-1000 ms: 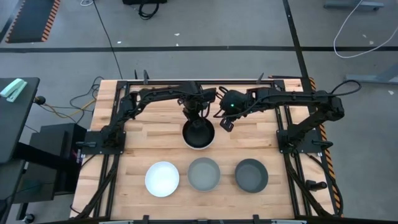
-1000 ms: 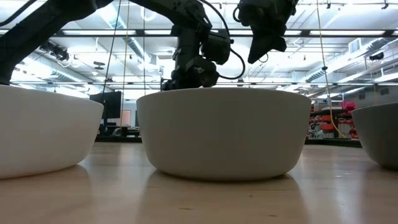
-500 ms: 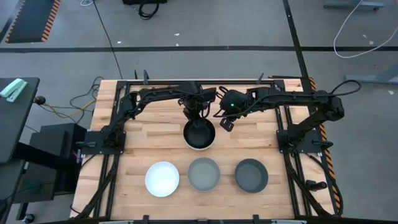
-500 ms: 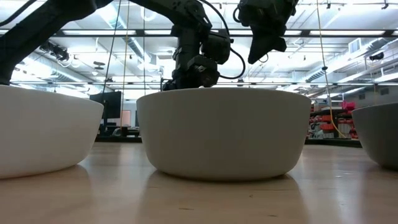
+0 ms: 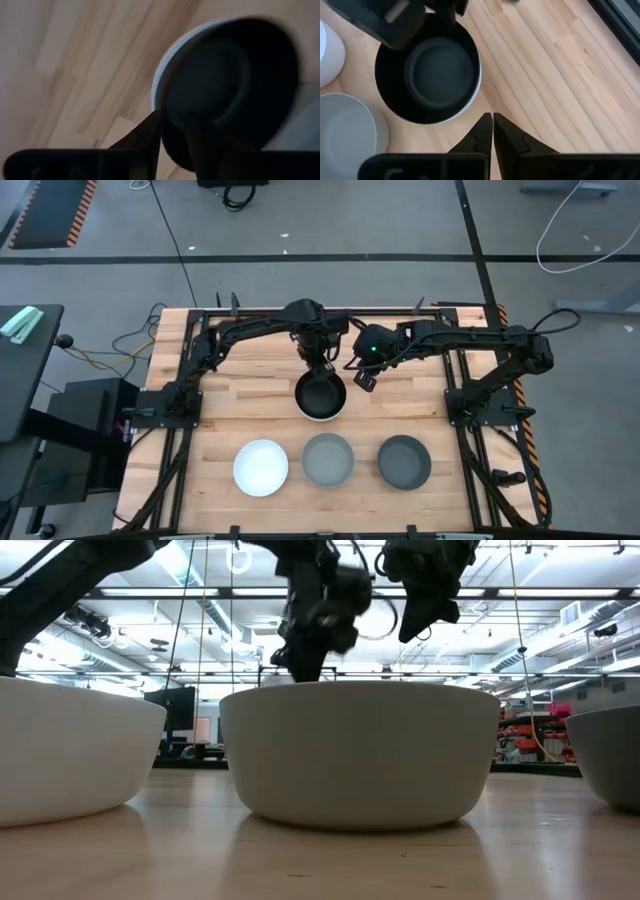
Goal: Nest bowls inside each other
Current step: Stack the black bowl on top of the white bowl
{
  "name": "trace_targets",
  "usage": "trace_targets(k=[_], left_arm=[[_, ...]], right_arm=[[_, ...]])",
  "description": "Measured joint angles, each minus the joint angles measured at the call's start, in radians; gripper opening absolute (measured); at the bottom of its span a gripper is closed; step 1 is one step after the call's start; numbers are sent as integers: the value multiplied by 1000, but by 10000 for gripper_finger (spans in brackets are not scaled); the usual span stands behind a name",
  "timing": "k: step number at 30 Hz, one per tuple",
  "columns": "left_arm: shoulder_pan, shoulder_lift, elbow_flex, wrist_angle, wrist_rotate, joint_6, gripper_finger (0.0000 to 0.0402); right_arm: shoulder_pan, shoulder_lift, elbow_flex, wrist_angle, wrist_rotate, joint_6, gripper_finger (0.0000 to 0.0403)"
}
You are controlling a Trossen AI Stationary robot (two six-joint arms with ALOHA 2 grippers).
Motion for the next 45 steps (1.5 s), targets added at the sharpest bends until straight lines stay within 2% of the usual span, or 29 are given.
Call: trace_targets(k=[5,8,11,18,22,25,30,40,45], left_arm=[[12,-1,126,-91,-5,22,102],[25,-2,178,-151,-46,26,97],[37,-45,177,-148,-55,24,93],[50,-203,178,-123,-87,-25,83],[43,-296,179,-104,-162,-96,84],[25,-345,178,-94,-237,-142,87],[-16,-394,178,-71,-298,-168,88],[-62,-413,178,-49,-353,-187,79],[-65,-413,178,-36,-354,-186,84]], right_arm=[[0,-12,0,-37,-44,-21,24],[9,-37,-1,-62,-59,-36,24],[19,-42,-1,-19,-73,-62,23],[1,-30,-1,166,-218,-173,5],[-45,-25,0,232,-296,-227,7],[-95,10,0,269,-354,-269,4],[-153,123,0,335,-479,-326,3],[-182,305,0,505,-665,-368,1],[-187,365,-1,555,-690,-361,1]])
